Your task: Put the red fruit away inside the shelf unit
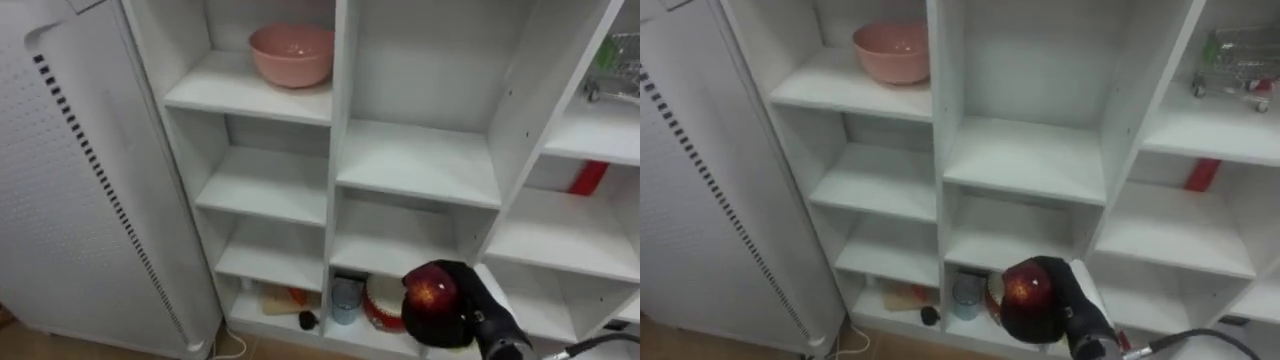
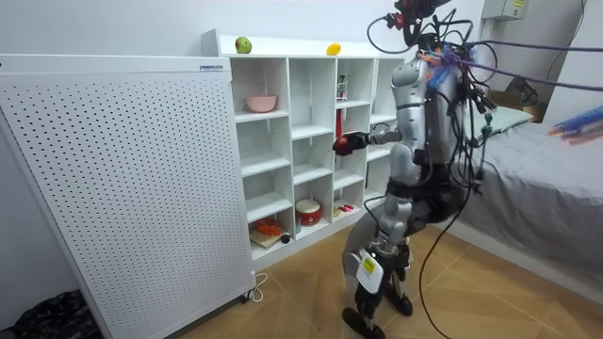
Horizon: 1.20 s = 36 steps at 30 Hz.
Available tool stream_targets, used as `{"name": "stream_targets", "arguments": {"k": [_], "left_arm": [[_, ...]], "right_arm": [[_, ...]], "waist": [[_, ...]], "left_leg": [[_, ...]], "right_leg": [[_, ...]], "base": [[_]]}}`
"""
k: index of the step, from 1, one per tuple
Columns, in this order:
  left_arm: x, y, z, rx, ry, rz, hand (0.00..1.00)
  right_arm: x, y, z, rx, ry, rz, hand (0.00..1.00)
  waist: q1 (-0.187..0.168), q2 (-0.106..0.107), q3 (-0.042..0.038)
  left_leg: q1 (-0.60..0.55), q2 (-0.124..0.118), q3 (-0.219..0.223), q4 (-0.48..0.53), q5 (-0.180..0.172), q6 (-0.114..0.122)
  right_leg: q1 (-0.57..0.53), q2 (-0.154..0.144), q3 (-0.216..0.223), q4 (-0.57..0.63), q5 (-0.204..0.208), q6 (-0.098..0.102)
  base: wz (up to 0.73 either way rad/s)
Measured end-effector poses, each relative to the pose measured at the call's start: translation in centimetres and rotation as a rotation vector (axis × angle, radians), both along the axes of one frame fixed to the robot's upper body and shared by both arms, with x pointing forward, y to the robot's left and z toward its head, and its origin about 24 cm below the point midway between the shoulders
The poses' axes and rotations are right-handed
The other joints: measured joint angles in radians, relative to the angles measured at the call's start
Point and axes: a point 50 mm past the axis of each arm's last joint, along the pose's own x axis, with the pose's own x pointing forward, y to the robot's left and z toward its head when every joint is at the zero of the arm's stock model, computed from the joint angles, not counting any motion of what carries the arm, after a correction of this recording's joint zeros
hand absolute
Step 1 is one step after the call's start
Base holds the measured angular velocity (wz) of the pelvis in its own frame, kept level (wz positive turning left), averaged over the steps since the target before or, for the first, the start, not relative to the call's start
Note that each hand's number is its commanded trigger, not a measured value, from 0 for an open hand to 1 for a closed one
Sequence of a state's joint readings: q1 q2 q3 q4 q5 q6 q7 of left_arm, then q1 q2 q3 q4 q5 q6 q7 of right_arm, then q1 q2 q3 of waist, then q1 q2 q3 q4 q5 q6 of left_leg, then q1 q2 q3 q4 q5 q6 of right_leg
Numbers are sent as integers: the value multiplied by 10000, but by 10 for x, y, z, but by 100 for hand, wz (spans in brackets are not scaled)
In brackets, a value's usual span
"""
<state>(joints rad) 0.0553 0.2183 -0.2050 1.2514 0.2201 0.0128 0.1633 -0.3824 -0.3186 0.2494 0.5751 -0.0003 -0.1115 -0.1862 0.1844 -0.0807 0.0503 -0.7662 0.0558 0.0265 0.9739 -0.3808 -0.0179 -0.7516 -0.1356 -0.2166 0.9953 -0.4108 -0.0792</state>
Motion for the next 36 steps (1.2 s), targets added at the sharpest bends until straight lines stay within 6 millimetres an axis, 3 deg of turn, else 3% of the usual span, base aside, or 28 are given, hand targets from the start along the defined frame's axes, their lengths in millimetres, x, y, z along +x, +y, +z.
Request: {"name": "stream_targets", "arguments": {"k": [6, 11, 16, 20, 25, 29, 36], "left_arm": [[5, 10, 5, 18, -448, 639, 0], [8, 11, 7, 46, -653, 475, 0], [11, 16, 10, 153, -818, 481, 0], [12, 20, 12, 286, -802, 369, 0], [13, 26, 14, 500, -738, 64, 0], [12, 26, 14, 529, -704, 72, 0], [6, 37, 18, 910, -569, 86, 0]], "right_arm": [[9, -17, 5, -515, -7, -639, 100], [23, -24, 18, -843, -209, -876, 100], [30, -40, 35, -1402, -693, -1588, 100], [37, -37, 45, -1860, -1110, -1627, 100], [43, -27, 52, -2553, -1451, -1400, 100], [48, -29, 61, -2776, -1674, -1608, 100], [53, -35, 79, -2892, -2444, -2332, 100]], "waist": [[148, -62, -10], [255, -56, -7], [708, -86, 10], [706, -188, 28], [711, -538, 157], [717, -538, 159], [741, -566, 153]], "left_leg": [[-1310, 0, -234, 1004, -8, -14], [-2211, 18, -332, 1598, -19, -1], [-2900, -2, -389, 2017, -68, 8], [-3323, -157, -420, 2123, -53, -6], [-3919, -184, -484, 2637, -182, -82], [-4134, -289, -705, 2960, -344, -132], [-4352, -375, -706, 3513, -696, -134]], "right_leg": [[-1067, -133, -239, 867, -55, -193], [-1880, -194, -309, 1365, -54, -232], [-2527, -241, -324, 1747, -88, -284], [-2965, -402, -332, 1985, -156, -317], [-3510, -594, -444, 2625, -470, -415], [-3584, -699, -601, 2924, -712, -447], [-3781, -903, -586, 3533, -1092, -498]], "base": [[8], [2], [0], [9], [10], [13], [3]]}}
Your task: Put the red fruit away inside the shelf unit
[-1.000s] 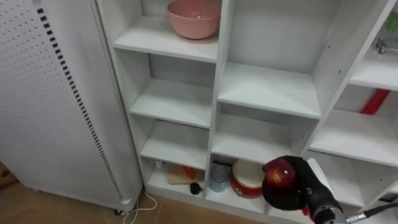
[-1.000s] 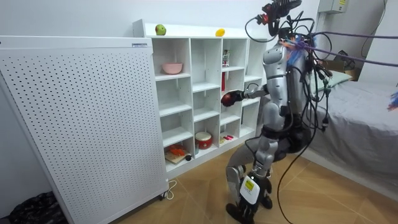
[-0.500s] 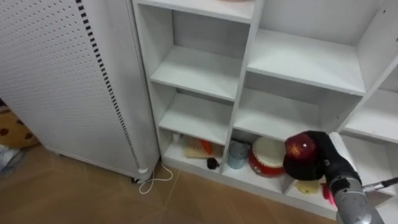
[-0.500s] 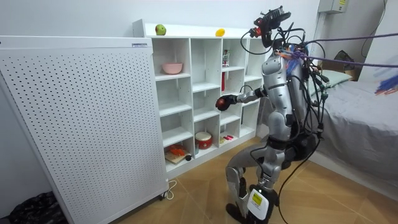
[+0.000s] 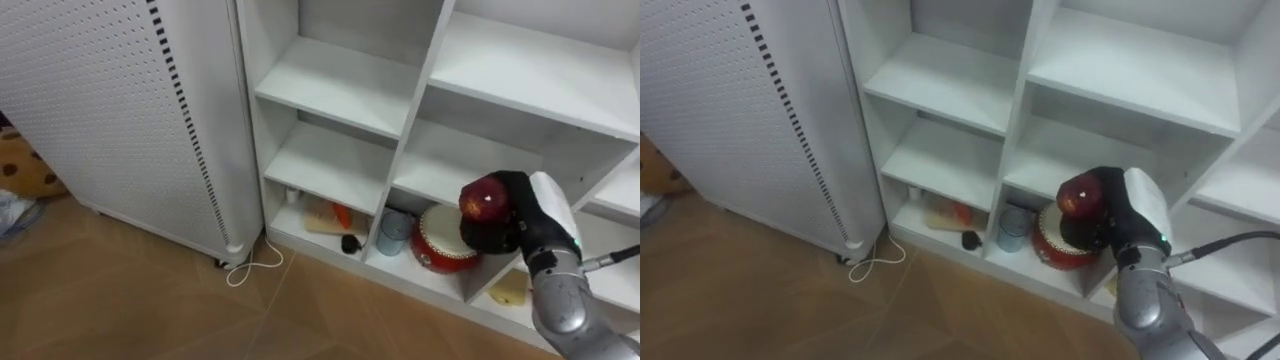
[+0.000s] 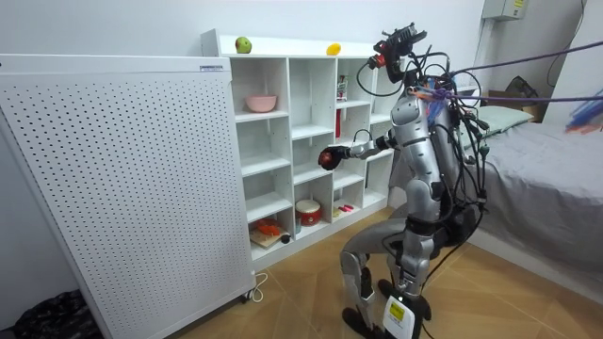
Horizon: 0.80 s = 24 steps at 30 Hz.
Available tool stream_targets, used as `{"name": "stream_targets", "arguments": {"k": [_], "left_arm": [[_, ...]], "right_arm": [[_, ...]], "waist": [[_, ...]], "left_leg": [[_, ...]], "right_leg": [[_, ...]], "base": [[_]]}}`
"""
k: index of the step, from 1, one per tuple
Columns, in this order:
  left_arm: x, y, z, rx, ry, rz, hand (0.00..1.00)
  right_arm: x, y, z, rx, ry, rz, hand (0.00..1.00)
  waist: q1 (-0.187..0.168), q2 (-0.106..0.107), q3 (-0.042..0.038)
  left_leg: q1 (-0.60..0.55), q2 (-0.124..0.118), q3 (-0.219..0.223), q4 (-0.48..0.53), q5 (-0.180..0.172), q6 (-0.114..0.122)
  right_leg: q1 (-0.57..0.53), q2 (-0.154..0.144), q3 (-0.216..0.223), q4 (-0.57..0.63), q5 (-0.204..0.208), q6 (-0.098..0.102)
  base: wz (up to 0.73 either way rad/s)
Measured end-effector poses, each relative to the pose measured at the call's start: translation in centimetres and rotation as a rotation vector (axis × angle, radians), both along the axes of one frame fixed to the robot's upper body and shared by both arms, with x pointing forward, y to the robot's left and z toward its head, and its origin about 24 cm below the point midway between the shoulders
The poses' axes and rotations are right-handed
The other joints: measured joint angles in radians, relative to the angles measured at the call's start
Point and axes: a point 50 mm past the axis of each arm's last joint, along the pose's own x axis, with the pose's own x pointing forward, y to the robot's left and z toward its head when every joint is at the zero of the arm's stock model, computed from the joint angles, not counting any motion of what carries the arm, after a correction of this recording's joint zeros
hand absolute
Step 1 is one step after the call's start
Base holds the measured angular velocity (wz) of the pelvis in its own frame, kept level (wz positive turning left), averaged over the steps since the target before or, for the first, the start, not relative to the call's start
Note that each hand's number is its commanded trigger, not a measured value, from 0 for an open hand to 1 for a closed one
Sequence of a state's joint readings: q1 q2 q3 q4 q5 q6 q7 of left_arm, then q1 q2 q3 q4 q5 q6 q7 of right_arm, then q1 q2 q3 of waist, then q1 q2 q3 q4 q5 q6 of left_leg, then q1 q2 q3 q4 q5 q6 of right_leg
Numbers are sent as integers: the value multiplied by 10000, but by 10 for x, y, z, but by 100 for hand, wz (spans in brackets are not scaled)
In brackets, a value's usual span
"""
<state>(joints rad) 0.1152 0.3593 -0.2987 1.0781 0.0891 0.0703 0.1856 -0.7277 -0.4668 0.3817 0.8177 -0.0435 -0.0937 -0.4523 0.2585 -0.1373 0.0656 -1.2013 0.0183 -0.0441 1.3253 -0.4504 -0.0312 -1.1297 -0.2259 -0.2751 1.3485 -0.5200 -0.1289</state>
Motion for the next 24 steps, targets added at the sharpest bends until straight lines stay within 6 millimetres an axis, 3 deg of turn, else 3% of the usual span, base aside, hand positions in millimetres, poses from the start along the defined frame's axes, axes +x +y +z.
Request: {"name": "stream_targets", "arguments": {"k": [4, 8, 14, 18, 24], "left_arm": [[0, 8, 3, 280, -39, 11, 0], [0, 13, 6, 364, -118, 117, 0], [-8, 23, 10, 616, 29, 78, 0], [-6, 27, 14, 864, -155, 8, 0], [-10, 34, 17, 1267, 46, 168, 0]], "right_arm": [[1, -2, 0, 78, -65, -270, 100], [2, -10, 0, -111, 0, -854, 100], [7, -25, 19, -767, -416, -1700, 100], [3, -47, 34, -1168, -947, -2591, 100], [1, -52, 28, -1128, -687, -2995, 100]], "waist": [[11, -52, -1], [-27, -113, 1], [10, -169, -3], [191, -169, -2], [266, -168, -2]], "left_leg": [[-29, 0, -24, 172, -121, 37], [-136, -142, -160, 324, -175, -24], [-337, -166, -260, 661, -324, 13], [-329, -308, -290, 709, -351, 55], [-334, -337, -289, 769, -382, 71]], "right_leg": [[-3, -16, -11, 153, -102, -63], [-53, -22, -15, 305, -233, 5], [-126, -99, -109, 552, -373, 21], [-86, -206, -105, 625, -449, 121], [-80, -213, -96, 663, -500, 199]], "base": [[1], [9], [1], [7], [0]]}}
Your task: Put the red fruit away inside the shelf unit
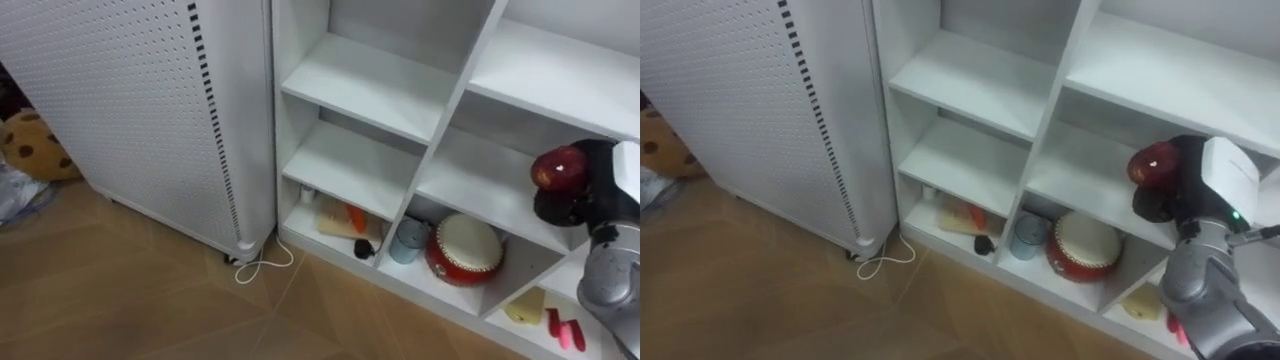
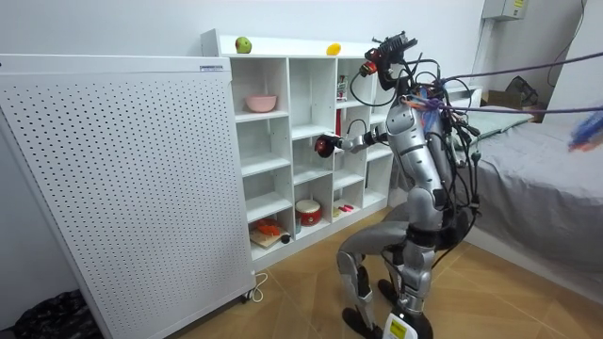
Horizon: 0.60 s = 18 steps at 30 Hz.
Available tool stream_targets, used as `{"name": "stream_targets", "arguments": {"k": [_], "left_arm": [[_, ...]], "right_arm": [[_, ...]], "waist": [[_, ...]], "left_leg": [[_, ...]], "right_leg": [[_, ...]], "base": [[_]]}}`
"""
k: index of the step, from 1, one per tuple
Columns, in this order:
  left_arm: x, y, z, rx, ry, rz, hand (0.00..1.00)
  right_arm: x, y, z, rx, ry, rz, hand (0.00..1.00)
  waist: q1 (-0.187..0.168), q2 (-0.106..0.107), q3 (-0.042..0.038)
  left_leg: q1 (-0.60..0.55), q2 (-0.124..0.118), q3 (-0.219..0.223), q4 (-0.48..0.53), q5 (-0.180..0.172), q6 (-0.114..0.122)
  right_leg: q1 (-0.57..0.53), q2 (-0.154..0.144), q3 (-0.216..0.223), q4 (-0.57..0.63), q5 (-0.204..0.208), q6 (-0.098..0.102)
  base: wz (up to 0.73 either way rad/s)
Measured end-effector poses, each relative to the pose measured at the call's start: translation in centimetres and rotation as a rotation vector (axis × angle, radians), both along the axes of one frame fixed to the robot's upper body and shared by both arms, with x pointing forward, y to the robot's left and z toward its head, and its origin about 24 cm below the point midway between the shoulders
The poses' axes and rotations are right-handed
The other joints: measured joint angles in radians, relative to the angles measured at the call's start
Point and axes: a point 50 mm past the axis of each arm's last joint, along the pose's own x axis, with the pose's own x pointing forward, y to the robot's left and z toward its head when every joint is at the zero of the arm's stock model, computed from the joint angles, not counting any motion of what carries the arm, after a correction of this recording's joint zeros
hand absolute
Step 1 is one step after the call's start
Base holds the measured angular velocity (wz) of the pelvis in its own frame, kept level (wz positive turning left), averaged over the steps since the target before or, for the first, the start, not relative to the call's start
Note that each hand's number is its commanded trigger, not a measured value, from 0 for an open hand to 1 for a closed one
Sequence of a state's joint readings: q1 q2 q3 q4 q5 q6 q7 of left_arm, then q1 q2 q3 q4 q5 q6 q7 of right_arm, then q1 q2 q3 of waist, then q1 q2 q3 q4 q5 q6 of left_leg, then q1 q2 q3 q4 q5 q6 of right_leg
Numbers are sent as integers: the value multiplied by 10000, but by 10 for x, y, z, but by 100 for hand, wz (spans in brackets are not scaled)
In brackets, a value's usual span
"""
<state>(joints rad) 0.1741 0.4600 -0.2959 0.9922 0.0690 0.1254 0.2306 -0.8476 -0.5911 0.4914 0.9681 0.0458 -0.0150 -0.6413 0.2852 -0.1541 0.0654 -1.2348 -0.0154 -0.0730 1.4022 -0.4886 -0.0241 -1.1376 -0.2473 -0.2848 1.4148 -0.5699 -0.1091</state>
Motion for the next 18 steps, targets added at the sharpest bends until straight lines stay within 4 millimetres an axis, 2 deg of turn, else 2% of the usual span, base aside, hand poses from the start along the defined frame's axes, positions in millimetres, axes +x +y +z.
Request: {"name": "stream_targets", "arguments": {"k": [2, 3, 4, 8, 11, 12, 13, 14, 15, 18], "left_arm": [[1, 0, 0, 42, -58, -13, 0], [2, -1, 1, 23, -115, -42, 0], [4, -1, 1, 51, -189, -61, 0], [4, -1, 3, 180, -335, -122, 0], [-2, -3, 3, 162, -399, -205, 0], [-8, -3, 3, 169, -323, -206, 0], [-14, -3, 4, 178, -218, -197, 0], [-17, -3, 4, 182, -181, -198, 0], [-22, -3, 4, 210, -139, -198, 0], [-25, -3, 5, 389, -219, -198, 0]], "right_arm": [[-1, -2, 0, 118, -27, -127, 100], [-1, -4, 0, 201, -43, -273, 100], [-2, -7, 0, 222, -33, -410, 100], [-4, -10, 0, 269, -48, -656, 100], [-5, -14, -2, 218, -46, -869, 100], [-6, -16, -3, 208, 52, -999, 97], [-7, -18, -4, 179, 77, -1131, 55], [-7, -19, -4, 158, 62, -1202, 0], [-9, -22, -4, 89, -9, -1365, 0], [-12, -31, -4, 49, -16, -1789, 0]], "waist": [[-5, 0, 0], [-38, 1, 1], [-35, 2, 1], [101, 17, 12], [228, 22, 15], [243, 41, 28], [242, 84, 57], [244, 105, 72], [275, 160, 105], [342, 222, 112]], "left_leg": [[-5, -32, 6, 0, -1, 1], [-9, -137, 9, 0, 0, 2], [-16, -172, 36, 9, -8, 17], [-54, -169, 46, -6, -13, 24], [-187, -187, 100, -86, -9, 30], [-201, -255, 99, -133, 1, 38], [-210, -319, 90, -166, 5, 46], [-218, -329, 87, -181, 6, 48], [-257, -347, 87, -202, 6, 49], [-379, -448, 89, -298, 50, 109]], "right_leg": [[0, -43, 0, 20, -11, -10], [-2, -152, 1, 85, -40, -24], [-21, -205, 33, 150, -110, 34], [-59, -227, 36, 149, -129, 32], [-219, -305, 61, 128, -128, 36], [-234, -350, 66, 118, -132, 40], [-234, -413, 56, 123, -166, 60], [-235, -434, 48, 119, -178, 65], [-251, -474, 25, 110, -196, 70], [-334, -645, -70, 97, -234, 11]], "base": [[7], [16], [17], [2], [3], [15], [15], [14], [9], [13]]}}
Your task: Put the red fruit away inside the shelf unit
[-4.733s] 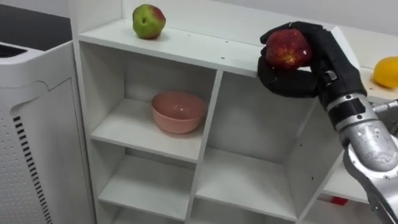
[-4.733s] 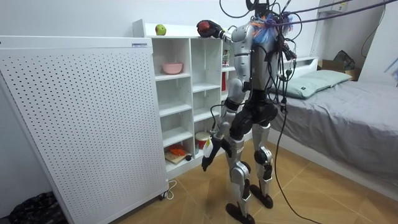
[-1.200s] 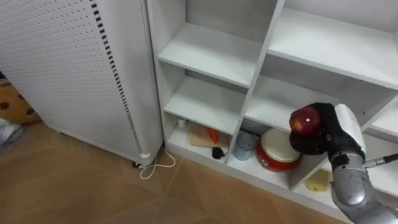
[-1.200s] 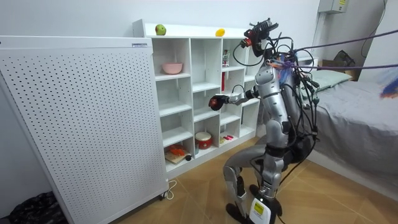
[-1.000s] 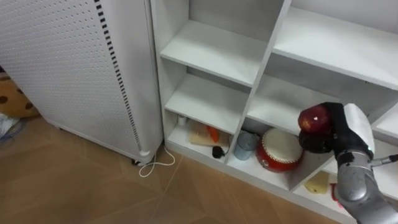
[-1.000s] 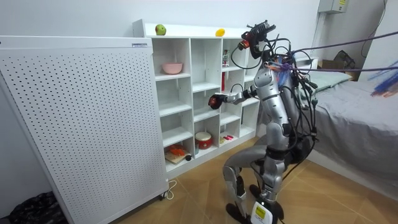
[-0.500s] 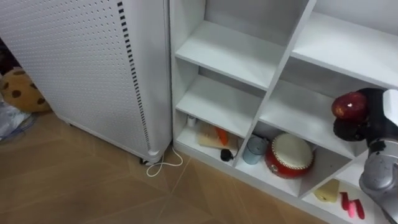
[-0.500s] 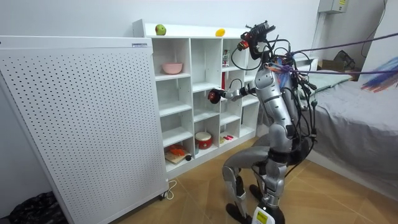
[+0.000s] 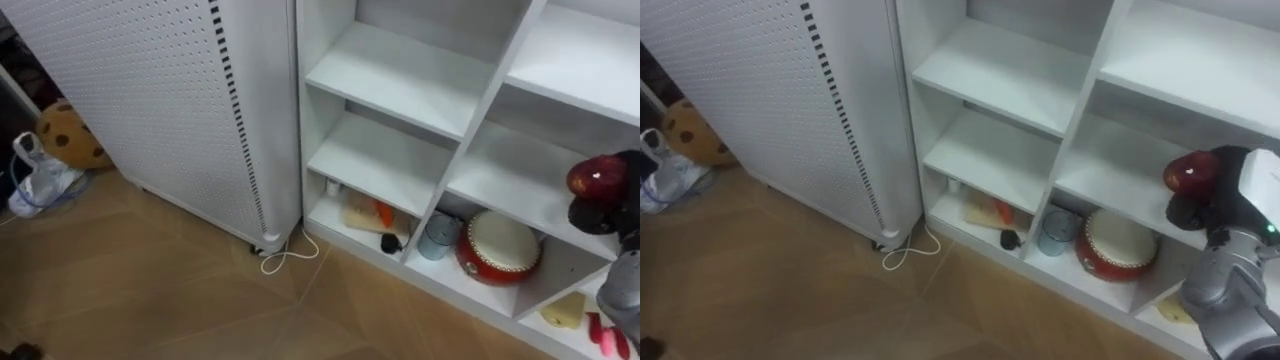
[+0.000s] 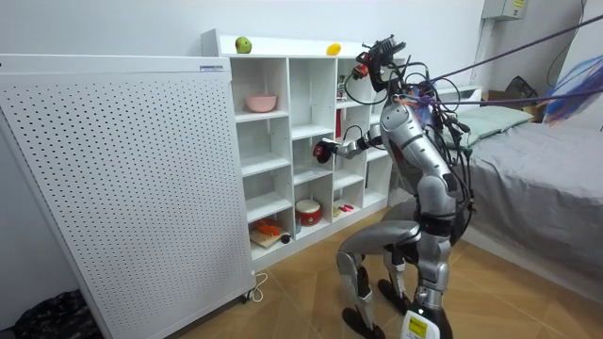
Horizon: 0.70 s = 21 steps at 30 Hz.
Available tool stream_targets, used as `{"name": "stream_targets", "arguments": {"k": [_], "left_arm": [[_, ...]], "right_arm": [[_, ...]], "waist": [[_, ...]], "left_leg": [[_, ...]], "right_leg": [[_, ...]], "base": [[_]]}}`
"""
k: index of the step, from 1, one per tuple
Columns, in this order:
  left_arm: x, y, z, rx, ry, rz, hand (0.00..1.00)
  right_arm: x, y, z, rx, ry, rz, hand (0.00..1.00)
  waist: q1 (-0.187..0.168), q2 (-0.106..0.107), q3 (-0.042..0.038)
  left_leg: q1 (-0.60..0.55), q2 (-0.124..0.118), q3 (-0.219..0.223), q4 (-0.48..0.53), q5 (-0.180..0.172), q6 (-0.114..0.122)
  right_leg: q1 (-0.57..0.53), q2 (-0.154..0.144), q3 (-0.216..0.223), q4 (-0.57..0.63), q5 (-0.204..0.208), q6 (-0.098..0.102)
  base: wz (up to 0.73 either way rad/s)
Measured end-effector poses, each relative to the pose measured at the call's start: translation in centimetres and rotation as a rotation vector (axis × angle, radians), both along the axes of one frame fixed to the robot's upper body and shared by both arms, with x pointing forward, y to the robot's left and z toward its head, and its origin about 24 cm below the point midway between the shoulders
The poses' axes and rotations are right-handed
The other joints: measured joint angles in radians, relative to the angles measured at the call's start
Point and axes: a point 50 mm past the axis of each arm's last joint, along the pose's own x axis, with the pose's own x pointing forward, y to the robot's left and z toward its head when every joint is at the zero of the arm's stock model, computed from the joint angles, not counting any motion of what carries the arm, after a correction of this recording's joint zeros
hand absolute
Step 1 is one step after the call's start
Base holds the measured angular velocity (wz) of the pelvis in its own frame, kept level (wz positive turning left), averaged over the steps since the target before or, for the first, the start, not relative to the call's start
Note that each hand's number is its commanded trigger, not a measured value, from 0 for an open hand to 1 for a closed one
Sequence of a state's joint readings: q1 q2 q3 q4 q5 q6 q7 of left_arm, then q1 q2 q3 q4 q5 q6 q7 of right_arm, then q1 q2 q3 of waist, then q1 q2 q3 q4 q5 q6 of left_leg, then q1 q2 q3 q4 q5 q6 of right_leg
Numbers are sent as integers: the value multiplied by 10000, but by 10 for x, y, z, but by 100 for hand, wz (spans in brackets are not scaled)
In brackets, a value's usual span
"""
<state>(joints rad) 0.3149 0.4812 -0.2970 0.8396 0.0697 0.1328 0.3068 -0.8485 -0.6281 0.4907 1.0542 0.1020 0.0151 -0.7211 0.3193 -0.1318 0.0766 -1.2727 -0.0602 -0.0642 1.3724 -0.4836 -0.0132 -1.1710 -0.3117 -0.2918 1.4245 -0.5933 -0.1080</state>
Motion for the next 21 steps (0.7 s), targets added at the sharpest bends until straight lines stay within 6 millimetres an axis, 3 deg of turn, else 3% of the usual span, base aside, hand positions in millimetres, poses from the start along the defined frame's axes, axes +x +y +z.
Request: {"name": "stream_targets", "arguments": {"k": [4, 14, 21], "left_arm": [[-2, 1, 1, 212, -56, 30, 0], [2, -4, 3, 266, -418, -82, 0], [4, -5, 4, 342, -523, -106, 0]], "right_arm": [[-5, -12, 1, 526, -220, -543, 0], [-1, -11, 12, 1759, -1101, -894, 0], [-3, -13, 12, 2086, -1351, -1136, 0]], "waist": [[148, 3, 0], [145, 29, -14], [172, 171, -30]], "left_leg": [[-47, -54, -6, -138, 4, -12], [10, -52, -20, -187, 6, -8], [105, -55, 26, -184, 18, 90]], "right_leg": [[-56, -17, 10, -51, -97, 31], [65, 11, 3, -177, -108, 55], [164, 22, 62, -198, -51, 205]], "base": [[11], [1], [0]]}}
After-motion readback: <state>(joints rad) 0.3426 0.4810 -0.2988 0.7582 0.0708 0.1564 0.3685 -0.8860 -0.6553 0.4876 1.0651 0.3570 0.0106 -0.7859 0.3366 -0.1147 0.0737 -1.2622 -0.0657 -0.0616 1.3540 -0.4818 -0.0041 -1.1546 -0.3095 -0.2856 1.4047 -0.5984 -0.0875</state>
